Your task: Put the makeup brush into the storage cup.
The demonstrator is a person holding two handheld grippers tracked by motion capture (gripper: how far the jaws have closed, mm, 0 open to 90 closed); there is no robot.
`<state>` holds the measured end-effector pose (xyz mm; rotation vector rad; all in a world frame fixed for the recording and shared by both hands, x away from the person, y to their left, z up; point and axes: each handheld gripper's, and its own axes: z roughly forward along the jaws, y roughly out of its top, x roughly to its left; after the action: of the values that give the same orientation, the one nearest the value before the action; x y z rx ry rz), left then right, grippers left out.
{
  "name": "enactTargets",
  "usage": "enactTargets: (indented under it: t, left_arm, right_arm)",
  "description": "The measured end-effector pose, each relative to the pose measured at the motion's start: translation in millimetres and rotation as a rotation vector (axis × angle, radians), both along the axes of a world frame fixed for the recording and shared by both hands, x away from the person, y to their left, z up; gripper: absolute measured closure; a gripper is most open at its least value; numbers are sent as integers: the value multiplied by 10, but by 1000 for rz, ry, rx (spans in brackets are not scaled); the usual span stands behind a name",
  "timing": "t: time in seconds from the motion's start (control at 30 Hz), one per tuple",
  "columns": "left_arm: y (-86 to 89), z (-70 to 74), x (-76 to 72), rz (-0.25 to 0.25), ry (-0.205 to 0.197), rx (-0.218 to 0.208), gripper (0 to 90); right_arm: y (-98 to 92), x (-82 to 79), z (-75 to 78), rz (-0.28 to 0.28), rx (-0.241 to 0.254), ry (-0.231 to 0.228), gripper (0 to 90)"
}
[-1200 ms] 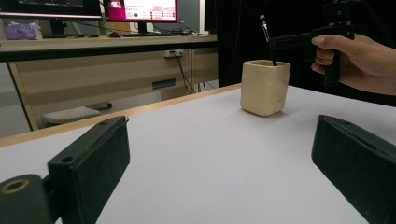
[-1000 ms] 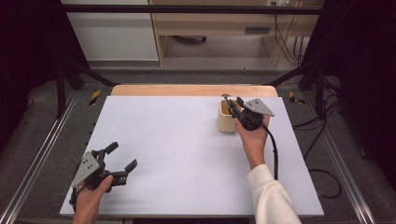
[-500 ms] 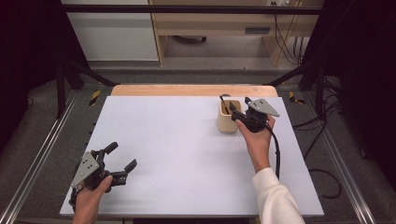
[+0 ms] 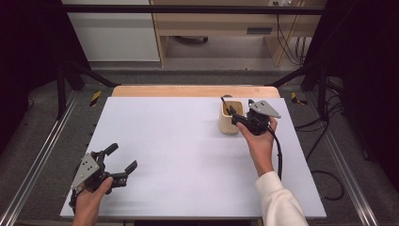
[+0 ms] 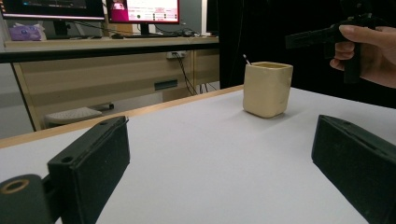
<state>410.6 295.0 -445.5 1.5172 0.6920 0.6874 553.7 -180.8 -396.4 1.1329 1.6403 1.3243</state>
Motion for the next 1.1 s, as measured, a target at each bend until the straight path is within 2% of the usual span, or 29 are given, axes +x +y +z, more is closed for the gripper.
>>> enactTargets:
  t: [0.4,0.57,0.9,1.03,1.1]
  left_arm:
    - [7,0,0,2,0,0,40]
    - [13,-2,3,4,3,-3,40]
    - [8,-2,3,2,2,0,40]
    - [10,-2,2,5,3,1,40]
    - [12,-2,1,5,3,2,40]
  right_arm:
    - [-6,-22,3,14,-20,10,190]
    - [15,-33,-2,36,-23,19,131]
    - [25,-101,3,37,-26,21,72]
    - [30,-125,-20,32,-43,7,68]
    - [44,-133,-36,22,-54,20,69]
